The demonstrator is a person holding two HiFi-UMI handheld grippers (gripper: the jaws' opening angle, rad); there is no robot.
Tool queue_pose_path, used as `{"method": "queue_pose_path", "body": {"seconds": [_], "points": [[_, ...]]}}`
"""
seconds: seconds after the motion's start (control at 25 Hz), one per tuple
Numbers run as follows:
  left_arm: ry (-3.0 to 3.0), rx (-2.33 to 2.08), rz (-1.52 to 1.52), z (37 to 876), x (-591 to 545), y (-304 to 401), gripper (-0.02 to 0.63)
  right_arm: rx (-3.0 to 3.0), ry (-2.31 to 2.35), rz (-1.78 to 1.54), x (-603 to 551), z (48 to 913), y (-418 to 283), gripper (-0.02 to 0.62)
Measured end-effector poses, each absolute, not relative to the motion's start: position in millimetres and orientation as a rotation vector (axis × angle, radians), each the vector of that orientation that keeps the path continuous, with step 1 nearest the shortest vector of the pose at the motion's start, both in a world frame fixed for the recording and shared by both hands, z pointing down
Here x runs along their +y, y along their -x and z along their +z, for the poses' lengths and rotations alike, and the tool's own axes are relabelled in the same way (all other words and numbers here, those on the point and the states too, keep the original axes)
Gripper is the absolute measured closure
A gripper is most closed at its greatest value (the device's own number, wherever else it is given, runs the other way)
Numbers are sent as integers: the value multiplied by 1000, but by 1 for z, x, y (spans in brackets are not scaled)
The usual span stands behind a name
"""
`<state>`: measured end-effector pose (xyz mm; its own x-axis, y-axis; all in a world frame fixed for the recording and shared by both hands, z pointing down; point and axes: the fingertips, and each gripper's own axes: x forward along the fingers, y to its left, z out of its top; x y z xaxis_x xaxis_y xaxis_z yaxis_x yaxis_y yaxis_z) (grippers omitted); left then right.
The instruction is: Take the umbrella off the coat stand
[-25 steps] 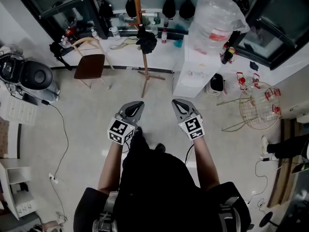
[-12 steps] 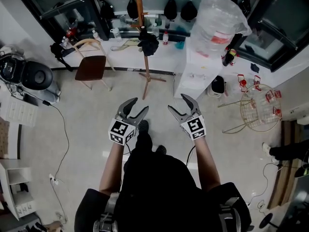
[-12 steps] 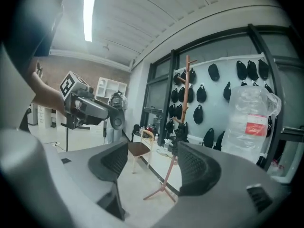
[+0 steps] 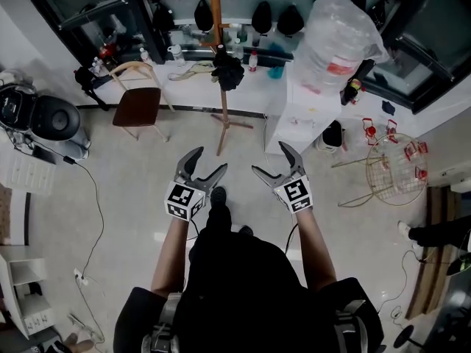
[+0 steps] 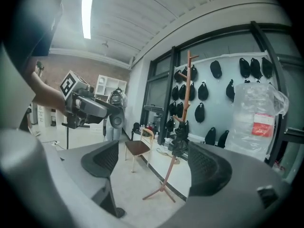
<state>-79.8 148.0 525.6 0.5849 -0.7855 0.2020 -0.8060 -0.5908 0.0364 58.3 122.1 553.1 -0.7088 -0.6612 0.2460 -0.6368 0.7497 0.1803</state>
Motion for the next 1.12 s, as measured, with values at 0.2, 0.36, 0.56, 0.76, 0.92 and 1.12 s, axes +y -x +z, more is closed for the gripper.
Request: {"method": "queue_pose_path", "body": {"seconds": [0.2, 0.36, 0.56, 0.76, 0.92, 1.12], "points": [[-2685, -1364, 231, 522, 114, 93, 247, -2625, -1017, -71, 94, 562, -53, 137], [-2689, -1344, 238, 521, 83, 105, 247, -2623, -1035, -60, 67, 560, -43, 140], [-2702, -1303, 249, 524, 43, 112, 247, -2616, -1046, -21, 35, 560, -30, 148], [-2710, -1261, 256, 529, 5, 119, 248, -2584, -1043, 20, 9, 569, -19, 151], [-2709, -1226, 253, 535, -20, 129, 249, -2561, -1071, 8, -13, 575, -10, 156], [-2720, -1180, 243, 539, -48, 134, 249, -2534, -1133, -2, -39, 577, -7, 156]]}}
